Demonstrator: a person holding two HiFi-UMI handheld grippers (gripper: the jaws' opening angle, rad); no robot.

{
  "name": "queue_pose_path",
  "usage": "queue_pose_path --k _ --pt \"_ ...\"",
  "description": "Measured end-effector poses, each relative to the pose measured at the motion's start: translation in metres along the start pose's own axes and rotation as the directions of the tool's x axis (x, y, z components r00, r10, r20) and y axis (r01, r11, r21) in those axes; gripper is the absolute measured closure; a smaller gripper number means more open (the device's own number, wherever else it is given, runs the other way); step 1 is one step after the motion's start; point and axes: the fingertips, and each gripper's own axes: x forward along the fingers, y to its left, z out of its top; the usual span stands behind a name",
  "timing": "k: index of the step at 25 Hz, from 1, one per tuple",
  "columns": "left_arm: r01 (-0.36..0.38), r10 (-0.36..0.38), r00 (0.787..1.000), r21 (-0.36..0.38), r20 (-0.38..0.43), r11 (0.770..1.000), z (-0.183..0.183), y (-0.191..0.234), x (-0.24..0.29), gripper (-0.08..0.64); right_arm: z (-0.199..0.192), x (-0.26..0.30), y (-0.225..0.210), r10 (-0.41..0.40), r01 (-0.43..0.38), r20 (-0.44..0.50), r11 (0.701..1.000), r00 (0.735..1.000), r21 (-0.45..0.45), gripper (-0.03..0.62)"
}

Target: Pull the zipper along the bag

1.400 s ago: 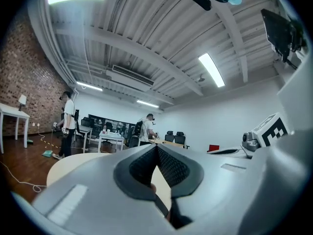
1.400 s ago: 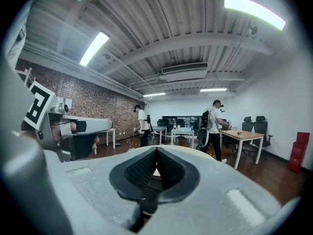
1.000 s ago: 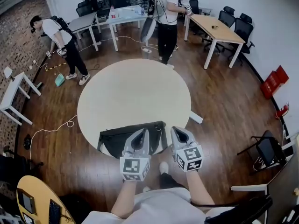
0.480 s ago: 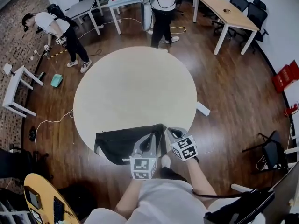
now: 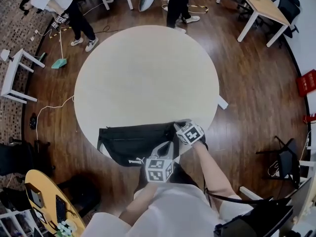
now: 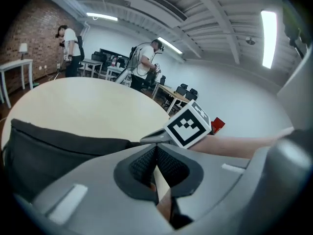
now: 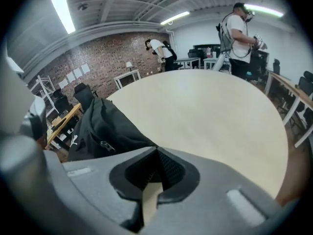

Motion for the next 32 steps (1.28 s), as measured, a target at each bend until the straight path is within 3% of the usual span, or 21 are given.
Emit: queue_pose_path --k 4,8,10,13,21,25,28,30,32 --pt "-0.026 0.017 0.998 -0.148 -0.057 0.989 -0.014 0.001 0.02 0.543 -0.003 0.019 -0.005 0.079 -0.084 -0.138 0.996 0.987 -0.033 0.606" --pt "-0.075 0.045 0.994 -0.335 -0.096 0.939 -0.029 0.014 0.042 0.543 -0.001 0.027 -0.012 0.18 -0.183 -0.263 0.983 0.948 0.014 0.604" --pt "-0.1 0.066 0.993 -0.427 -0.095 0.899 -0.033 0.021 0.052 0.541 -0.001 0.029 -0.012 0.246 -0.237 -0.3 0.969 0.922 0.068 0.604" --pt "-0.095 0.066 0.995 -0.56 -0.072 0.823 -0.036 0.024 0.067 0.469 -0.002 0.028 -0.01 0.291 -0.273 -0.336 0.957 0.896 0.101 0.604" --pt "-0.122 0.173 0.985 -0.748 -0.01 0.652 -0.032 0.048 0.1 0.321 -0.002 0.026 -0.009 0.295 -0.278 -0.317 0.956 0.901 0.099 0.604" --pt "-0.197 0.257 0.964 -0.818 -0.062 0.54 -0.04 0.065 0.104 0.351 -0.001 0.026 -0.008 0.289 -0.273 -0.313 0.957 0.905 0.094 0.604" --pt "-0.22 0.28 0.956 -0.837 -0.084 0.501 -0.047 0.07 0.103 0.351 -0.001 0.027 -0.007 0.292 -0.277 -0.318 0.956 0.902 0.095 0.604" --pt "-0.233 0.302 0.949 -0.856 -0.095 0.461 -0.054 0.079 0.102 0.428 -0.001 0.028 -0.007 0.296 -0.279 -0.314 0.955 0.902 0.101 0.604" --pt "-0.228 0.311 0.946 -0.864 -0.088 0.449 -0.058 0.083 0.099 0.483 0.0 0.028 -0.007 0.296 -0.277 -0.308 0.955 0.904 0.104 0.604"
